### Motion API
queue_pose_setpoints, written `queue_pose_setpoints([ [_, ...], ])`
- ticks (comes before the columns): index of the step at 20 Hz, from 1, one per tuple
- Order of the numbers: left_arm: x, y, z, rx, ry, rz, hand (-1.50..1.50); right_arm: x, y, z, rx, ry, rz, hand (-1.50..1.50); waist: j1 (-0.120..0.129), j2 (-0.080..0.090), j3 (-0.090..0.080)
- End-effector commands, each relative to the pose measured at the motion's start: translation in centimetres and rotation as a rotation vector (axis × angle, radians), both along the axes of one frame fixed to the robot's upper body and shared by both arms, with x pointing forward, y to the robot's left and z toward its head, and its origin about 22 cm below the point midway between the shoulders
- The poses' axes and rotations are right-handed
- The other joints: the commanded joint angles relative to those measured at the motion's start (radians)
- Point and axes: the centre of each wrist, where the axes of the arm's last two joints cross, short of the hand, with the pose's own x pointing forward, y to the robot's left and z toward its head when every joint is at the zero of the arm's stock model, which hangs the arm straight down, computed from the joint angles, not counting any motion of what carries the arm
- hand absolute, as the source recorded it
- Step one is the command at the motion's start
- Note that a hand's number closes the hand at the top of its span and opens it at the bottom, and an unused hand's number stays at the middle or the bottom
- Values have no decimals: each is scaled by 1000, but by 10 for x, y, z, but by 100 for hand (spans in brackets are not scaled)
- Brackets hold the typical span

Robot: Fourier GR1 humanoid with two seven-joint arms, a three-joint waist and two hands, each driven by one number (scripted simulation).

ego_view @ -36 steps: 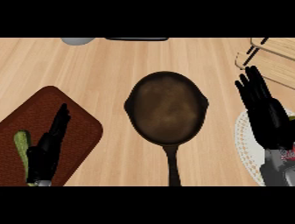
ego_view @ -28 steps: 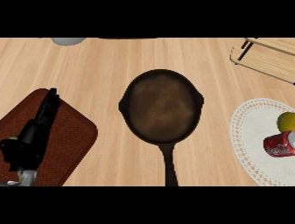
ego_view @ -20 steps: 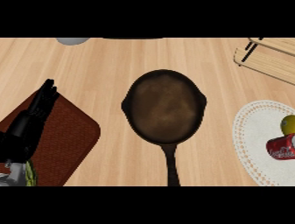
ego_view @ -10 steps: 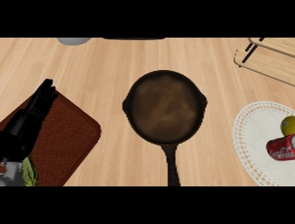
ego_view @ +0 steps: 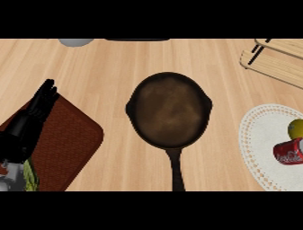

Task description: Pick the lemon from the placemat and place it in the tiered shelf

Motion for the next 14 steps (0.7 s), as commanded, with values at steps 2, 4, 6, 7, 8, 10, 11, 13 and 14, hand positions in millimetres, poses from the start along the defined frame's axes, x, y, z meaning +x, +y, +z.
queue_pose_setpoints([
  [2, -3, -9, -8, -3, 5, 5, 0, -7, 22, -26, -88, 75, 34, -150, -12, -2, 0],
  [4, -5, -5, 0, -6, -8, -6, 0, 14, 34, -9, -152, 74, 20, -150, -1, -1, 0],
  [6, 9, 2, 14, 1, -2, -2, 0, 17, 41, -25, -251, 106, 43, -150, 1, 1, 1],
  [7, 2, 9, 15, 1, -2, -13, 0, 19, 41, -34, -245, 122, 15, -150, 4, 1, 1],
  [8, 3, 0, 15, -4, -19, 23, 0, 19, 46, -17, -260, 139, 35, -150, -3, -1, 0],
  [10, 3, -6, 3, 5, -6, -4, 0, 36, 47, -17, -249, 131, 28, -150, 2, 1, 0],
  [11, 9, -15, 3, -13, -1, -1, 0, 32, 47, -36, -280, 133, 23, -150, 1, 1, 1],
  [13, -16, -13, 4, -20, 3, -10, 0, 44, 78, -42, -263, 115, 26, -150, 5, -2, 0],
  [14, -6, -7, -1, 4, 6, 8, 0, 34, 62, -57, -272, 147, 37, -150, 0, 0, 1],
])
